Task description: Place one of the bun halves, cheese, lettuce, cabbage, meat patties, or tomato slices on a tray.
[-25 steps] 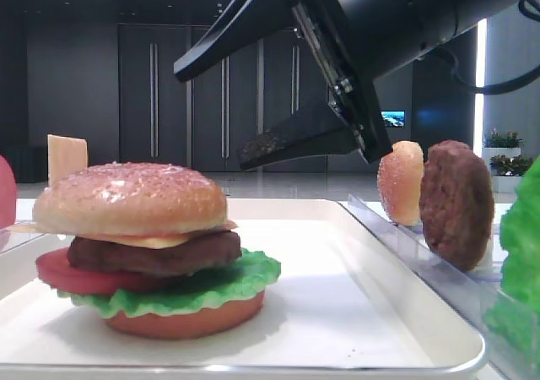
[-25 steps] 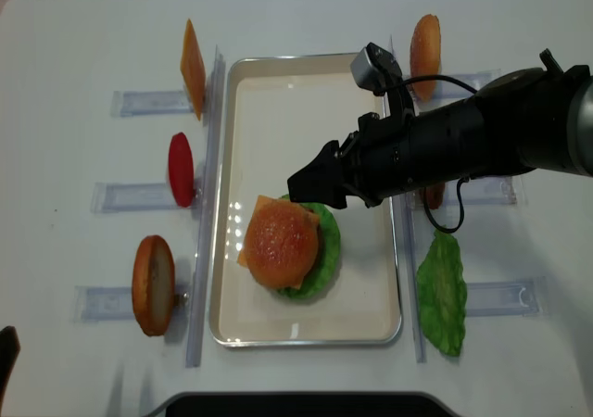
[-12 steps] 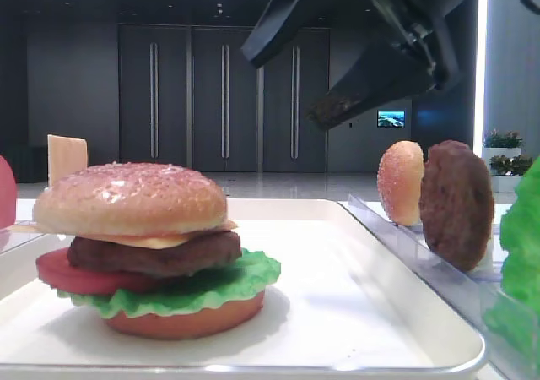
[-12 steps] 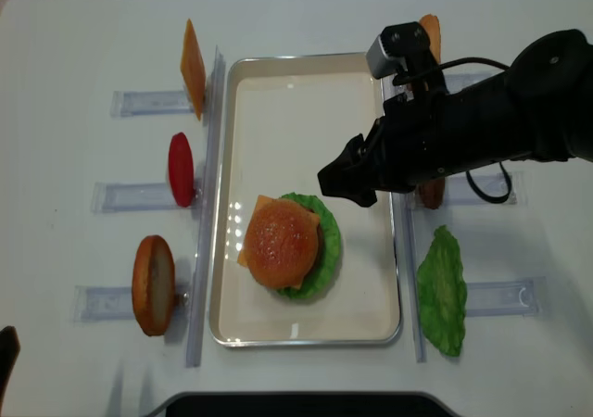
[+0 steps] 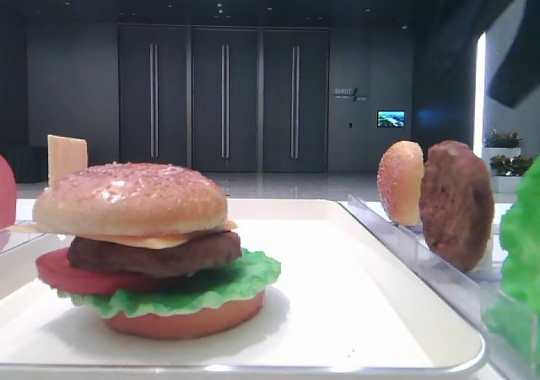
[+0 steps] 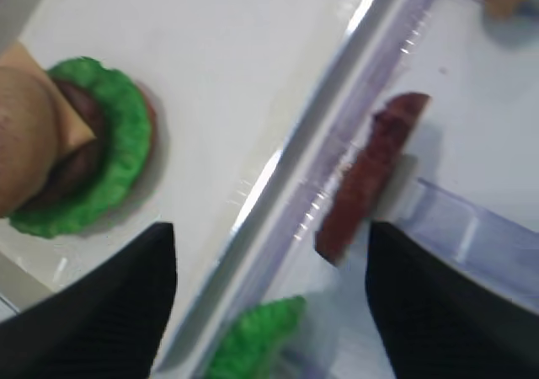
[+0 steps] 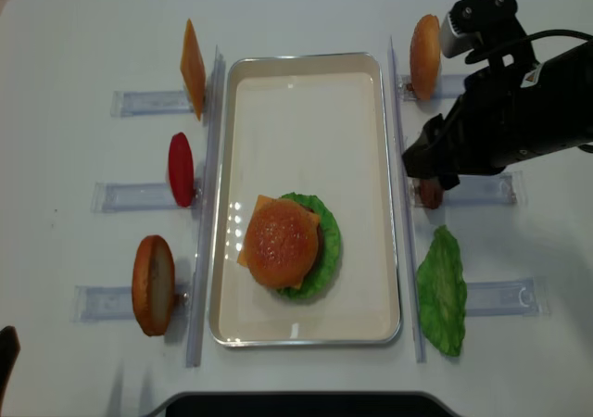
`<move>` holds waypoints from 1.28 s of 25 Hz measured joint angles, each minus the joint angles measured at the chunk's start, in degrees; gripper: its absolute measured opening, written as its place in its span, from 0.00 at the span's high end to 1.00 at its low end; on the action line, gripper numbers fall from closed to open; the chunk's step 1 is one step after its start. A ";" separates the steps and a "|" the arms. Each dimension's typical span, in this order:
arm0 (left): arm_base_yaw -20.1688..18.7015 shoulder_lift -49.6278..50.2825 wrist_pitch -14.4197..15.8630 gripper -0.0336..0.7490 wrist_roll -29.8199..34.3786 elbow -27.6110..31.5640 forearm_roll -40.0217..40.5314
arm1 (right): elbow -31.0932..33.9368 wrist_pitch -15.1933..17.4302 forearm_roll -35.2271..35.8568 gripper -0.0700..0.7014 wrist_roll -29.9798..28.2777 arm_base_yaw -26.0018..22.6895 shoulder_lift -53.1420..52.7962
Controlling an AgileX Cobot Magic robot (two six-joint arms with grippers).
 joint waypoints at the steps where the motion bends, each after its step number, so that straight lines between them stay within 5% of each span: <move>1: 0.00 0.00 0.00 0.54 0.00 0.00 0.00 | 0.00 1.33 -2.71 0.32 2.16 -0.73 -0.53; 8: 0.00 0.00 0.00 0.54 0.00 0.00 0.00 | 0.00 9.33 -15.20 0.32 11.44 -6.55 -3.94; 22: 0.00 0.00 0.00 0.54 0.00 0.00 0.00 | 0.00 16.34 -23.71 0.37 17.40 -17.87 -18.32; 32: 0.00 0.00 -0.05 0.54 0.00 0.00 0.00 | 1.09 18.76 -25.28 0.42 20.93 -18.60 -33.60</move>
